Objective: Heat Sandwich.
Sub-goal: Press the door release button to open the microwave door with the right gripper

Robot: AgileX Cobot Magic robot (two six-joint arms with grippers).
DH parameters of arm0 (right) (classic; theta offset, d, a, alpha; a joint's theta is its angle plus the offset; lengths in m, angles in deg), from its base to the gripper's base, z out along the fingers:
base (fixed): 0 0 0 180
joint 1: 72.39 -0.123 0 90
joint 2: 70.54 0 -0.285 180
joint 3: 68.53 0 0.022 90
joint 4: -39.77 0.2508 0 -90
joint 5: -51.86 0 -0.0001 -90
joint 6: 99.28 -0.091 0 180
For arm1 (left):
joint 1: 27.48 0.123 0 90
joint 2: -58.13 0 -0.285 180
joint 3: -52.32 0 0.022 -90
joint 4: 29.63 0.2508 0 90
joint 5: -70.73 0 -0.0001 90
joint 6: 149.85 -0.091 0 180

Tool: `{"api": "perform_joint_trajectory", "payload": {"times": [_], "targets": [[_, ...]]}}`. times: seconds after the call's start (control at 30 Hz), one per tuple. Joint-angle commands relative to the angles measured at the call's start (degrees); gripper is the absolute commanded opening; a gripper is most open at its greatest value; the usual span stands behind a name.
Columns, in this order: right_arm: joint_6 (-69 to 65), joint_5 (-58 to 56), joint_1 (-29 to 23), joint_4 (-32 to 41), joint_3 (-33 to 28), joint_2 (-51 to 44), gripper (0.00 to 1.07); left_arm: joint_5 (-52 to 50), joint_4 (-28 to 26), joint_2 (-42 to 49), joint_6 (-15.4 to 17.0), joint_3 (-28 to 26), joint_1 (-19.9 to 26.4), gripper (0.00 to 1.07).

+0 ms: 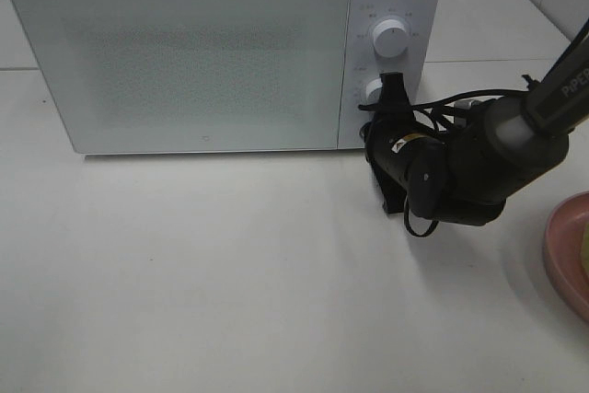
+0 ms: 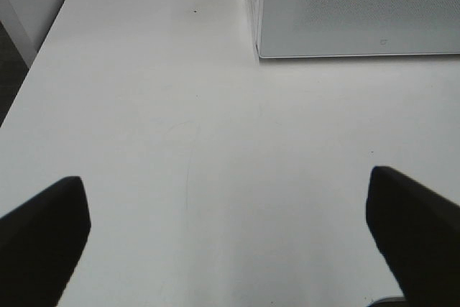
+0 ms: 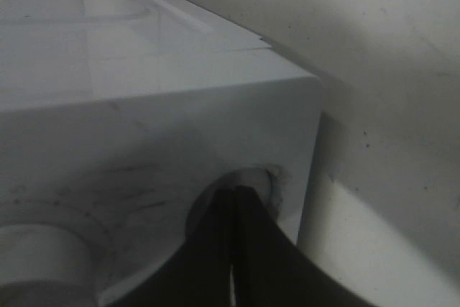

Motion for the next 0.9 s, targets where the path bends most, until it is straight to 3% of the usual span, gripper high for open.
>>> {"api": "perform_joint_trajectory", "payload": {"times": [0.03,0.2,0.53,0.9], "targets": [[0.7,14.0,1.0,0.3,2.0,-1.8,0.0,-0.1,-0.1,1.7,0.3,0.1,-0.2,1.01],[0.1,16.3,1.0,1.1,2.5,-1.8,0.0,-0.1,-0.1,1.7,0.3,0.1,-0.2,1.01],[1.9,16.3,1.6,2.8,9.2,0.9,0.0,-0.1,-0.1,1.7,0.3,0.1,-0.2,1.01],[3.6,15.8,1.6,2.6,10.0,0.9,0.0,-0.1,-0.1,1.7,0.3,0.1,-0.2,1.01]]}}
